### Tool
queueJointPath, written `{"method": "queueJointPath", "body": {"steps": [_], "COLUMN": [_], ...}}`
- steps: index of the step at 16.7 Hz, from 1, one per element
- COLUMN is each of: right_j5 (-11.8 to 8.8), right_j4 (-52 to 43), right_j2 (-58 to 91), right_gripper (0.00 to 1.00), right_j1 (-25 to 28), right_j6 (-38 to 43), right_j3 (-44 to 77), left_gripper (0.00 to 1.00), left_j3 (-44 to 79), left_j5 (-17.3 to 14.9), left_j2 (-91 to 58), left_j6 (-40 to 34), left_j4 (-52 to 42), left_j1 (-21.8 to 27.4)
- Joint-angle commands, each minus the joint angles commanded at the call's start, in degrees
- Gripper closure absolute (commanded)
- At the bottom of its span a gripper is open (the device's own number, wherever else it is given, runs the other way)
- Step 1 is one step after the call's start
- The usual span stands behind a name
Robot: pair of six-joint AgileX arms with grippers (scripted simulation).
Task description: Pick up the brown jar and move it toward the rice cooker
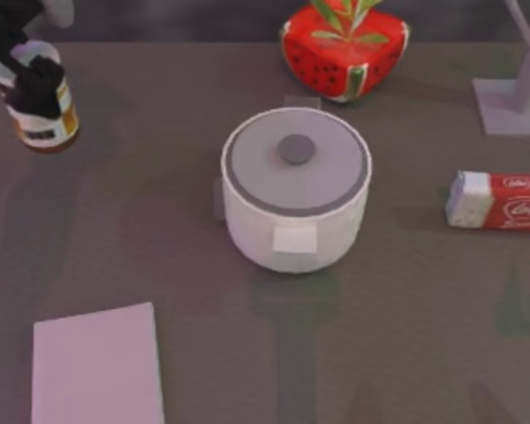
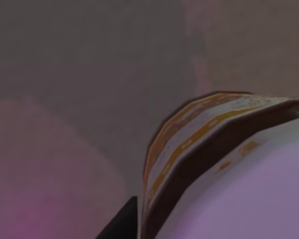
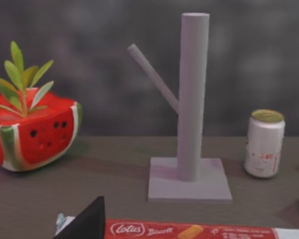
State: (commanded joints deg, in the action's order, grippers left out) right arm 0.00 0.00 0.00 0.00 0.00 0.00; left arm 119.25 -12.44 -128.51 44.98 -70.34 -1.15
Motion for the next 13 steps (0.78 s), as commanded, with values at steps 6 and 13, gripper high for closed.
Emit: {"method": "queueJointPath", "body": {"steps": [6, 13], "right_j5": [0.0, 0.0], "right_j4": [0.0, 0.0], "right_j2": [0.0, 0.0], "right_gripper": [0.0, 0.0], "right_j1": [0.0, 0.0], "right_j6": [0.0, 0.0], "right_j3": [0.0, 0.0], "left_gripper": [1.0, 1.0], "left_j3": [-6.45, -9.65], "left_j5": [0.05, 2.06], "left_j2": [5.9, 7.3], "left_j6": [0.13, -6.2], "left_j4": [2.28, 4.78], "left_j1": [-0.22, 2.39]}}
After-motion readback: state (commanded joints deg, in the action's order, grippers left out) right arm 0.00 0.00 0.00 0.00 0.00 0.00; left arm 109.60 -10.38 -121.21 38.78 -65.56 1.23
